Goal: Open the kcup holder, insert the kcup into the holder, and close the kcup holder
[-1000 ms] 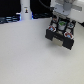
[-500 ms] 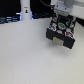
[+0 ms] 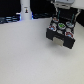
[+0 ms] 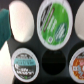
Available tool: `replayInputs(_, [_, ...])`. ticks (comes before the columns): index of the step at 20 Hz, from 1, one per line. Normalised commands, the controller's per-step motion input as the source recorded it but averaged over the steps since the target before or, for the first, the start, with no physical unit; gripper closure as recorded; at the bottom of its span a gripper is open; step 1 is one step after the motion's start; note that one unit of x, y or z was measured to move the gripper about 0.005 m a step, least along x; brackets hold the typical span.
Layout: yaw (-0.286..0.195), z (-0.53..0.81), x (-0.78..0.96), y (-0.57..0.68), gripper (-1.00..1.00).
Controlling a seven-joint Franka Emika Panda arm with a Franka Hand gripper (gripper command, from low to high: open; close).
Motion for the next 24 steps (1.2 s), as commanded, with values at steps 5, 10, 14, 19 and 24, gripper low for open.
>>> replayInputs(5, [0.019,0.17,0.67,-0.37,-1.0])
replayInputs(10, [0.025,0.03,0.68,-0.31,-1.0])
replayInputs(14, [0.062,-0.11,0.63,-0.29,-1.0])
replayInputs(19, [0.093,-0.17,0.4,-0.18,-1.0])
replayInputs(24, [0.185,-0.25,-0.02,0.01,-1.0])
